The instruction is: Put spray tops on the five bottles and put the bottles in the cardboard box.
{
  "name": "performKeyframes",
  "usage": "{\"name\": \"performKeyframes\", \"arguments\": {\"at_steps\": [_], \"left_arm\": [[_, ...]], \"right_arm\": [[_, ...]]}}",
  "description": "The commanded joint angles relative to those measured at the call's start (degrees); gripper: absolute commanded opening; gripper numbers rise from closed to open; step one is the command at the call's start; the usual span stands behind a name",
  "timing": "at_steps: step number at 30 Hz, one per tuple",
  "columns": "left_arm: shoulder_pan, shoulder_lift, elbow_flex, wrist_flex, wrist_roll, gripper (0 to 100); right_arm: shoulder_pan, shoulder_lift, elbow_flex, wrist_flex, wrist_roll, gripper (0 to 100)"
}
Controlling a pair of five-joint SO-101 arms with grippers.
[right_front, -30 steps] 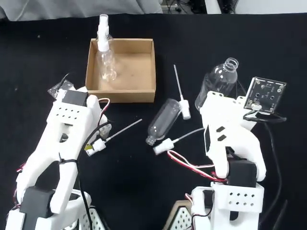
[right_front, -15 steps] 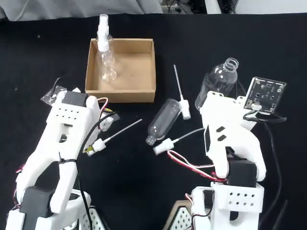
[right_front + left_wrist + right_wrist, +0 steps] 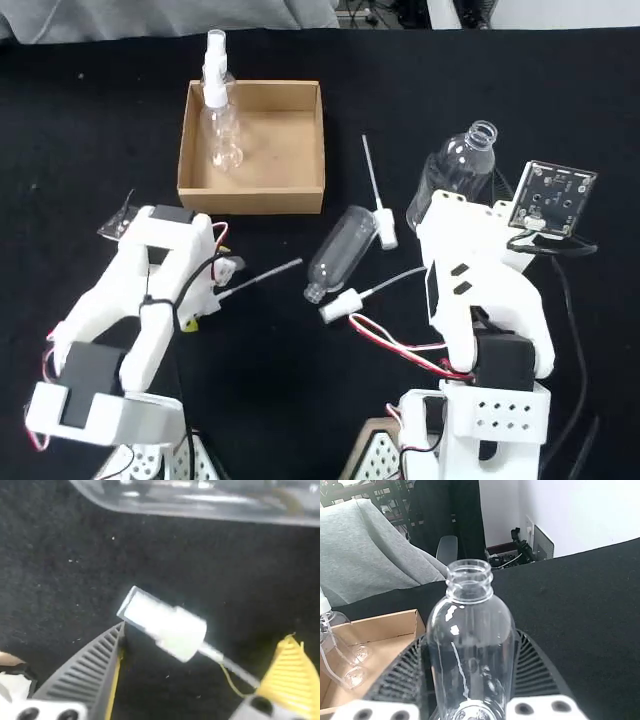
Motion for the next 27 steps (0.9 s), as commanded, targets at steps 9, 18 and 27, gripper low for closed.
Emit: {"name": "performKeyframes", "arguments": {"at_steps": [9, 18, 27], "left_arm": [[-6.9, 1.5, -0.3, -5.5, 1.5, 43], [-7.6, 1.8, 0.3, -8.0, 1.5, 43], [-7.5, 1.8, 0.4, -8.1, 1.5, 43]], "right_arm": [[1.2, -1.0, -0.2, -1.8, -0.2, 4.9], [1.2, -1.0, -0.2, -1.8, -0.2, 4.9], [1.2, -0.9, -0.2, -1.8, -0.2, 4.9]]}}
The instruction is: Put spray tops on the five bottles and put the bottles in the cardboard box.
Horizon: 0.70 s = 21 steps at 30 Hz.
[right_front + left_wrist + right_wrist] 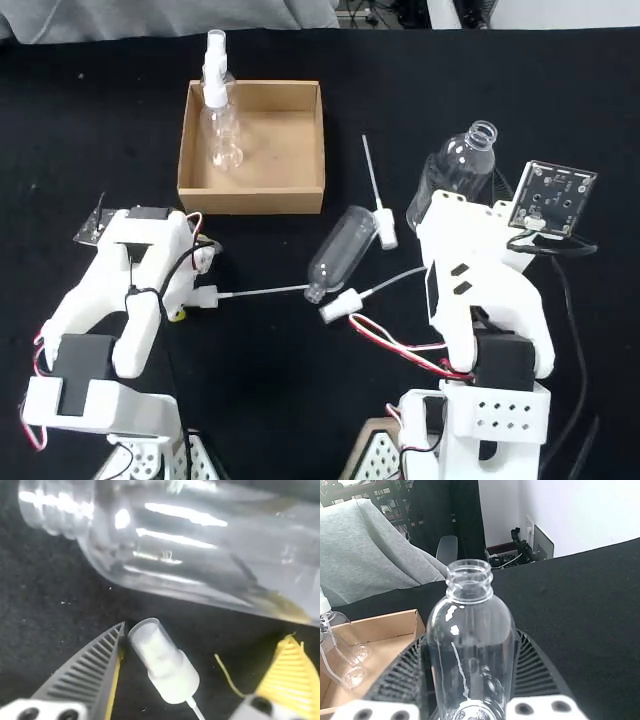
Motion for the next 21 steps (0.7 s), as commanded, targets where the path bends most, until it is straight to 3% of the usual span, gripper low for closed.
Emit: {"name": "performKeyframes", "arguments": {"at_steps": [1, 11, 18, 21], "left_arm": [[-0.4, -0.2, -0.3, -0.5, 0.4, 43], [-0.4, -0.2, -0.4, -0.5, 0.6, 42], [-0.7, -0.4, -1.0, -0.6, 0.3, 15], [-0.7, -0.3, -0.6, -2.4, 0.2, 12]], "right_arm": [[1.2, -0.9, -0.2, -1.8, -0.2, 4.9], [1.2, -0.9, -0.2, -1.8, -0.2, 4.9], [1.2, -0.9, -0.2, -1.8, -0.2, 4.9], [1.2, -0.9, -0.2, -1.8, -0.2, 4.9]]}}
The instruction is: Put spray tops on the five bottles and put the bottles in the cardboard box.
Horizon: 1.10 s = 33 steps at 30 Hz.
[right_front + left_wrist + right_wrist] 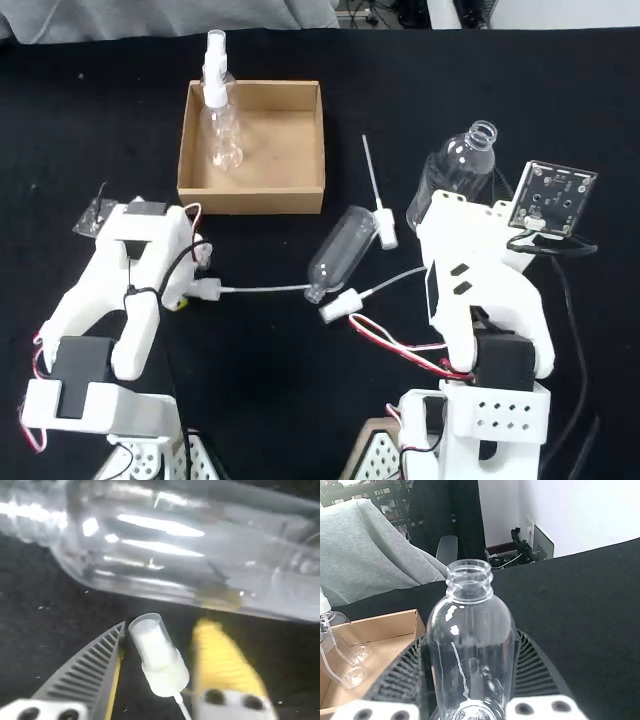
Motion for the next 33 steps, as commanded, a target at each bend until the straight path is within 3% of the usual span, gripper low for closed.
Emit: {"name": "performKeyframes", "arguments": {"at_steps": [1, 11, 19, 26, 30, 33], "left_arm": [[-0.5, 0.0, 1.3, -1.2, 0.0, 12], [-0.2, 0.1, 0.8, -1.8, 0.0, 12], [-0.2, 0.1, 4.4, -9.6, -0.5, 12], [-0.5, -0.4, 4.6, -9.7, -2.7, 11], [-0.7, -0.5, 4.6, -9.4, -3.3, 2], [-0.8, -0.5, 4.4, -9.3, -6.9, 3]], "right_arm": [[1.2, -0.9, -0.2, -1.8, -0.2, 4.9], [1.2, -0.9, -0.2, -1.8, -0.2, 4.9], [1.2, -0.9, -0.2, -1.8, -0.2, 4.9], [1.2, -1.0, -0.2, -1.8, -0.2, 4.9], [1.2, -1.0, -0.2, -1.8, -0.2, 4.9], [1.2, -1.0, -0.2, -1.8, -0.2, 4.9]]}}
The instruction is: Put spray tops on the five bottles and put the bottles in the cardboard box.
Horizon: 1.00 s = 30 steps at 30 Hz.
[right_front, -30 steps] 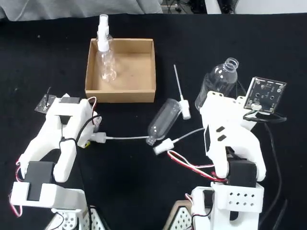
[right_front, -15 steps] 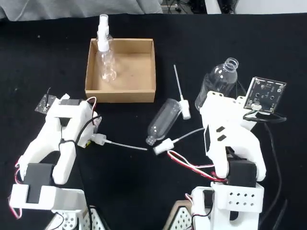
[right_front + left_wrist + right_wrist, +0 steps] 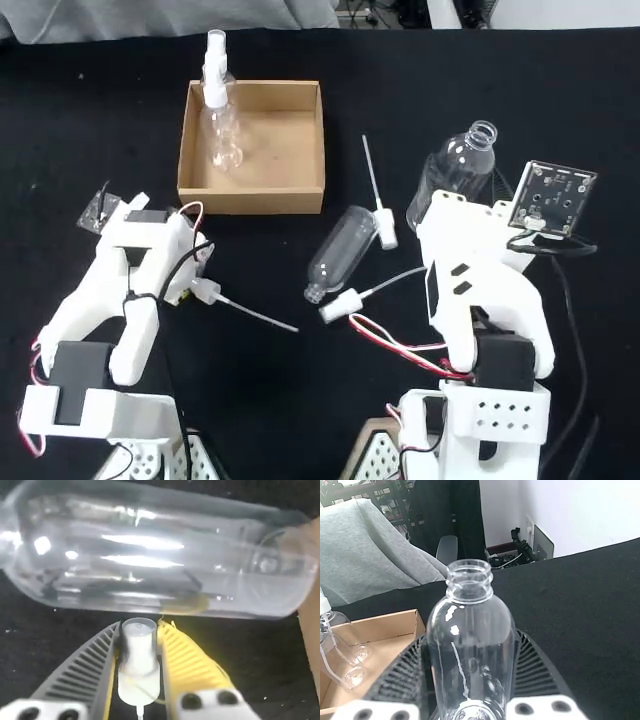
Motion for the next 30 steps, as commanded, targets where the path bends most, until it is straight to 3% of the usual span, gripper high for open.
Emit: {"name": "performKeyframes", "arguments": {"at_steps": [1, 12, 17, 30], "left_arm": [[-0.8, 0.3, 0.9, -0.4, -3.6, 3], [-0.8, -0.4, 0.6, 0.7, -3.9, 3], [-0.9, -7.7, 1.2, 4.1, -4.0, 3], [-4.0, -25.1, 11.6, -0.9, -4.0, 3]], "right_arm": [[1.2, -1.0, -0.2, -1.8, -0.2, 4.9], [1.2, -1.2, -0.2, -1.8, -0.2, 4.9], [1.2, -1.2, -0.2, -1.7, -0.2, 4.9], [0.1, -1.5, 0.7, -1.9, -0.2, 4.9]]}}
